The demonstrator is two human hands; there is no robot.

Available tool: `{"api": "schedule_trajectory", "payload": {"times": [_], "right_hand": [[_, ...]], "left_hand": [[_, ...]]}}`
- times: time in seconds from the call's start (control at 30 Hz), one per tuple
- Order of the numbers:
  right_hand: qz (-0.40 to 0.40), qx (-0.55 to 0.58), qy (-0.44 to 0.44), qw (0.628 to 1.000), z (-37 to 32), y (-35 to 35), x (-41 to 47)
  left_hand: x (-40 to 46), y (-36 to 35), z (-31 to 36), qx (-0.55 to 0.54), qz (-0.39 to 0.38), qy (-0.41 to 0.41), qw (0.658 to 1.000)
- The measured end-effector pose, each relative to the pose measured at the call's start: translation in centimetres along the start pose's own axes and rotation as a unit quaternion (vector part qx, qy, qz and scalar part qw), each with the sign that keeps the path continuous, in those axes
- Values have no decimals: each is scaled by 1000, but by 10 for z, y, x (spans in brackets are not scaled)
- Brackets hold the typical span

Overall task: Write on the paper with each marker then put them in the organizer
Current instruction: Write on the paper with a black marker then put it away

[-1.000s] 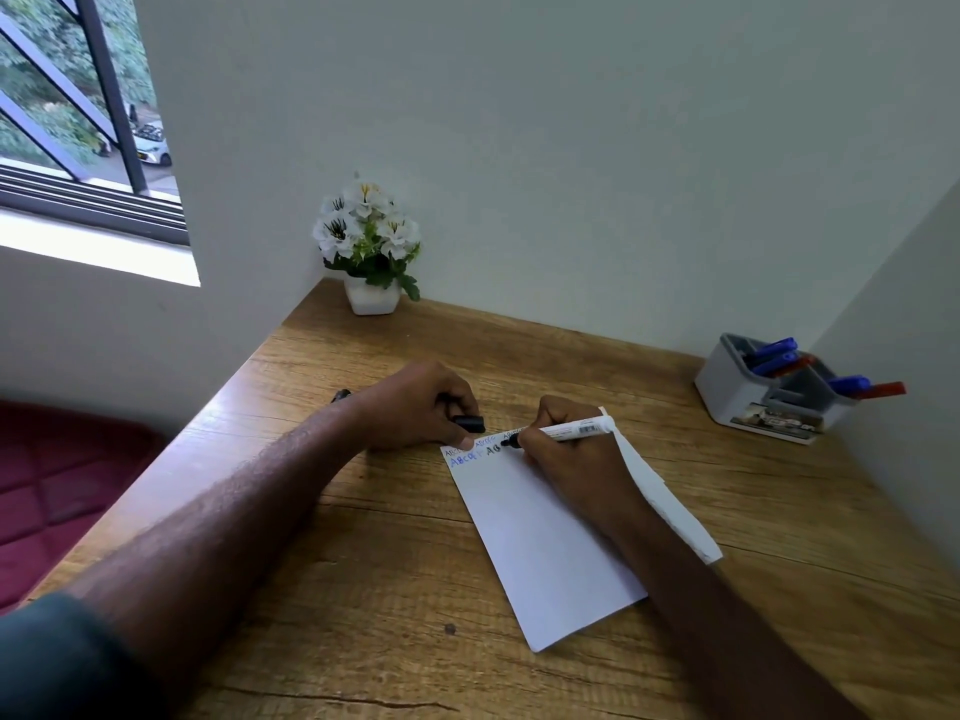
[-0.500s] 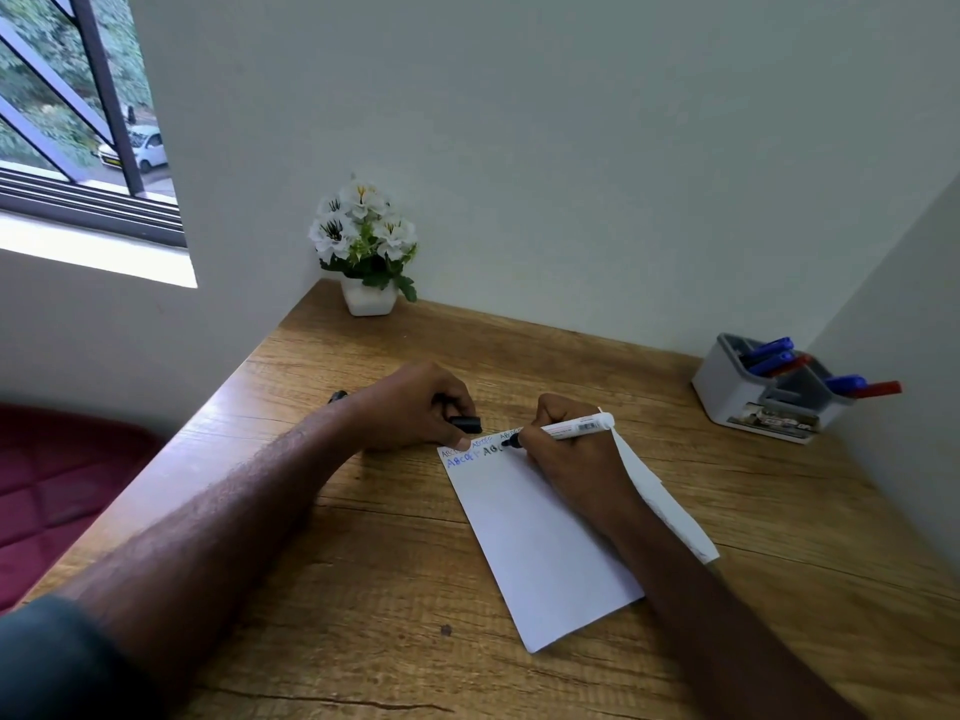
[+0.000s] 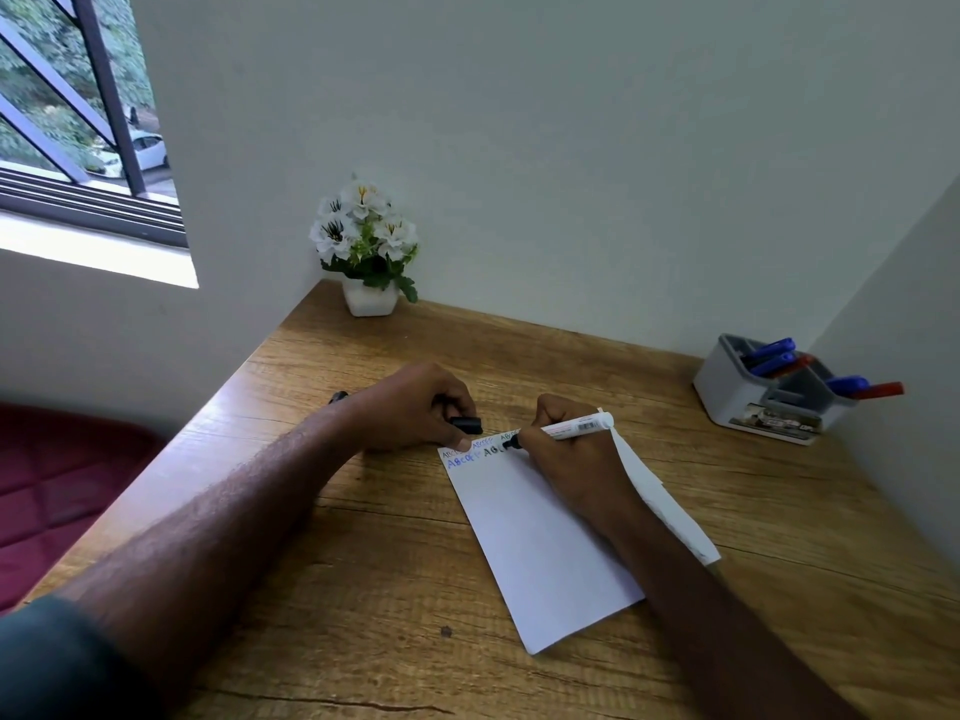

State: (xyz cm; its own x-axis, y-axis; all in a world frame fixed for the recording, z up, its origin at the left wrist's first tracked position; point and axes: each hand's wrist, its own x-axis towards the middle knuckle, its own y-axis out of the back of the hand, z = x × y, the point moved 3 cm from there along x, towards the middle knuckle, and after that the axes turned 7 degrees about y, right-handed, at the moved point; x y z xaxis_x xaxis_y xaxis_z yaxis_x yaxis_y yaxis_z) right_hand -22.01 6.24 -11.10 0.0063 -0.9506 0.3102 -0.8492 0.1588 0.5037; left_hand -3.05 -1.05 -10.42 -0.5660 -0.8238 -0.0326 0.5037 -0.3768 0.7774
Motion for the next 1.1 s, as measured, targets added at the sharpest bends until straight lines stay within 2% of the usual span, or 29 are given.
{"api": "schedule_trajectory", "payload": {"times": [0.4,0.57,0.73,0.9,1.1], "right_hand": [[3,-6,2,1000,4,0,1],[73,32,3,997,6,6,1],[30,17,23,999,9,11,3],[43,8,-16,999,12,9,3],[45,18,-12,999,12,9,5]], "left_hand": [[-1,1,1,4,1,7,1000],[-2,2,3,10,0,6,1000],[-1,1,1,3,-1,7,1000],[-1,1,1,1,2,10,1000],[-1,1,2,3,0,5,1000]]}}
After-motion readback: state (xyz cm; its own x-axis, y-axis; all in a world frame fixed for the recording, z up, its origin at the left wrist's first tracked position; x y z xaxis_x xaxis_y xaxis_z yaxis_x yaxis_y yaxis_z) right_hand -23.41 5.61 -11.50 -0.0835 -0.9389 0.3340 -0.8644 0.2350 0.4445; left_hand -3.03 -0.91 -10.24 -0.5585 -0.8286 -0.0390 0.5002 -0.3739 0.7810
